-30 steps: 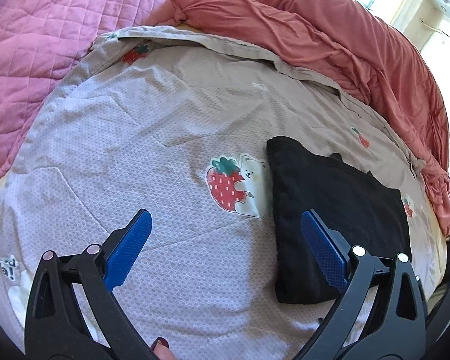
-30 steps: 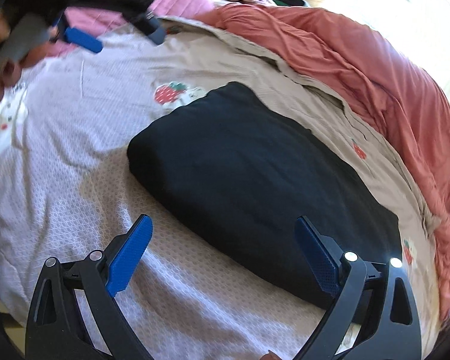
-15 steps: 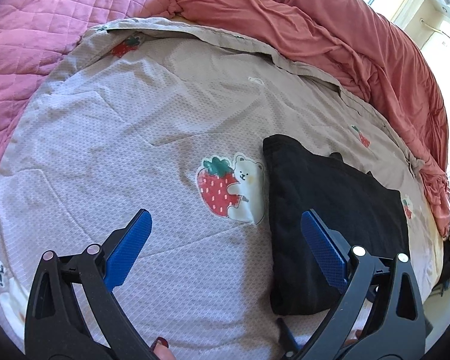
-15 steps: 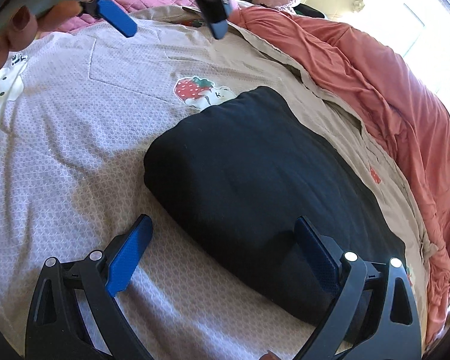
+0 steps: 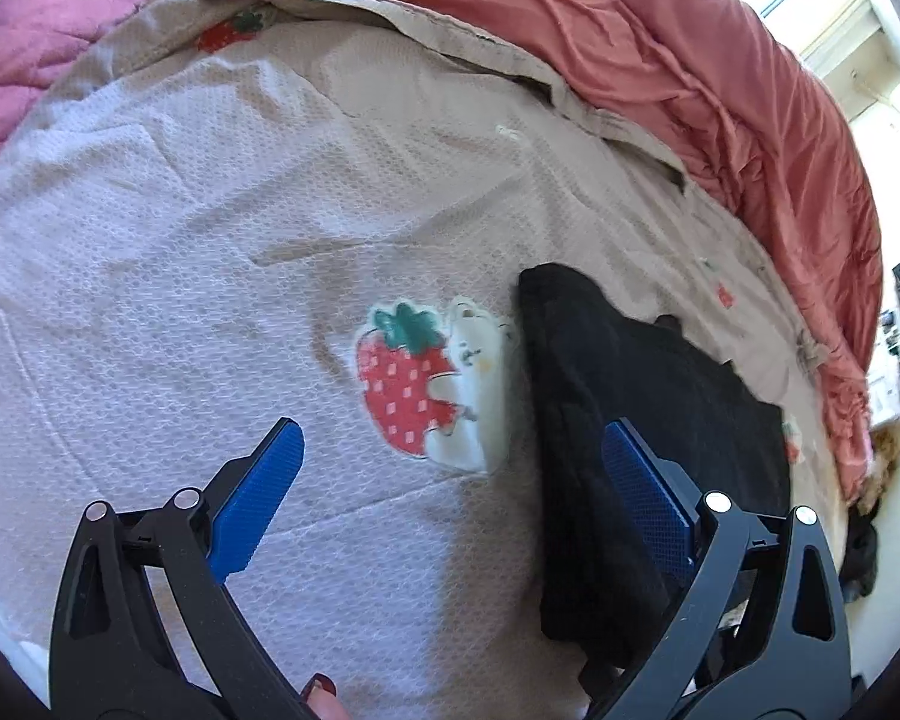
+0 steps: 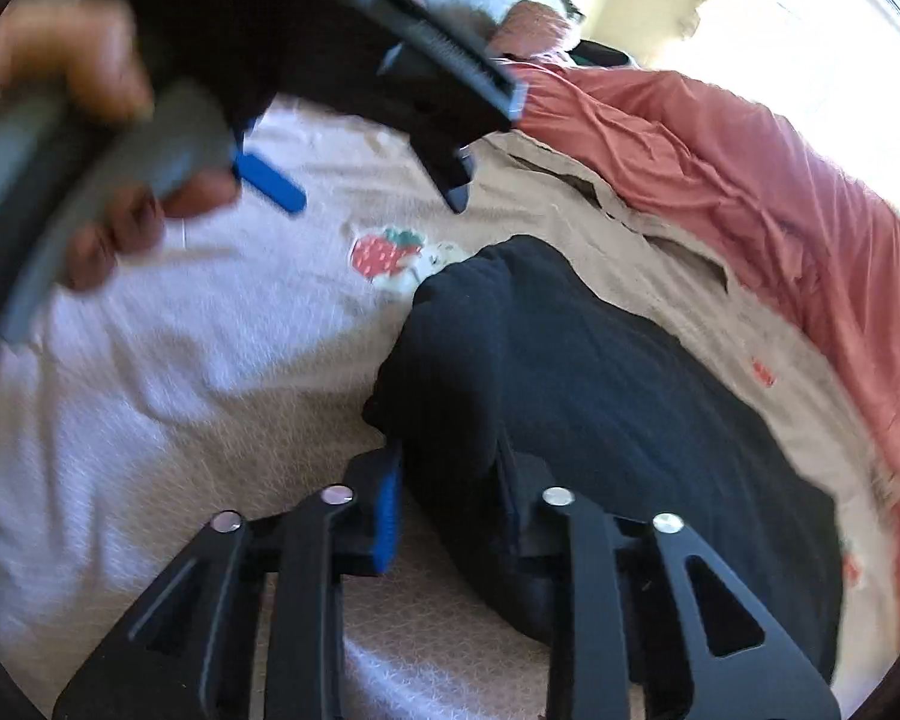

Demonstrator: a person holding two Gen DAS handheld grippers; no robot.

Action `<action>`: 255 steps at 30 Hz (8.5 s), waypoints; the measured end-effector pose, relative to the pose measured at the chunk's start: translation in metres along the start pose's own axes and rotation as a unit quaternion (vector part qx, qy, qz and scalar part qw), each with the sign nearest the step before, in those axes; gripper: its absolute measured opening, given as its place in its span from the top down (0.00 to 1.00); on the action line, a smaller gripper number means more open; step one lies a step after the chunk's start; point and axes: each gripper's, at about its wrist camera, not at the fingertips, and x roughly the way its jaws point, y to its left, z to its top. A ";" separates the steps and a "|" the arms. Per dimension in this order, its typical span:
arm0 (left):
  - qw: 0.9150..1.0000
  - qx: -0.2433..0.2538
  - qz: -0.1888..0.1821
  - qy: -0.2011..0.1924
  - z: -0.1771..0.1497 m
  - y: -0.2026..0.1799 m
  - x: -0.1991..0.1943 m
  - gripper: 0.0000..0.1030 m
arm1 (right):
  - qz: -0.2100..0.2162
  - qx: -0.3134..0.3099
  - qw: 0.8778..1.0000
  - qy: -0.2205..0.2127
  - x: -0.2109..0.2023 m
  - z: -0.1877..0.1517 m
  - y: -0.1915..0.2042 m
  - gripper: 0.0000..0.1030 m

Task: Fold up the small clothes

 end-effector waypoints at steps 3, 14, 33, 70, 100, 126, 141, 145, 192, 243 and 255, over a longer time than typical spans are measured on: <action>0.999 -0.004 -0.053 0.003 0.001 -0.004 0.005 0.09 | 0.036 0.062 0.997 -0.001 -0.004 0.003 -0.022 0.84; 0.976 -0.050 -0.203 0.056 -0.005 -0.018 0.037 0.09 | 0.065 0.124 0.990 -0.011 -0.015 0.001 -0.043 0.85; 0.983 0.004 -0.164 0.084 -0.009 -0.052 0.063 0.69 | 0.045 0.093 0.995 0.005 -0.014 -0.010 -0.034 0.65; 0.983 0.067 -0.166 0.032 -0.024 -0.100 0.019 0.73 | 0.019 0.168 0.986 0.000 -0.029 -0.023 -0.068 0.91; 0.964 0.172 -0.161 0.121 -0.097 -0.354 0.089 0.72 | -0.016 0.413 0.910 -0.017 -0.116 -0.151 -0.233 0.92; 0.958 0.285 0.036 0.021 -0.134 -0.293 0.081 0.44 | -0.019 0.453 0.891 -0.007 -0.121 -0.164 -0.302 0.59; 0.960 0.278 0.022 0.011 -0.138 -0.289 0.073 0.36 | 0.108 0.443 0.889 0.048 -0.017 -0.150 -0.327 0.59; 0.964 0.264 0.016 0.006 -0.137 -0.283 0.065 0.35 | 0.112 0.440 0.890 0.040 -0.015 -0.150 -0.326 0.58; 0.968 0.245 0.019 0.046 -0.159 -0.282 0.074 0.31 | 0.053 0.319 0.942 0.087 -0.060 -0.145 -0.313 0.64; 0.974 0.225 0.028 -0.010 -0.149 -0.274 0.009 0.09 | -0.031 0.393 0.915 -0.086 -0.146 -0.152 -0.330 0.05; 0.973 0.218 0.055 -0.045 -0.143 -0.268 -0.011 0.09 | -0.103 0.335 0.930 -0.107 -0.172 -0.150 -0.301 0.05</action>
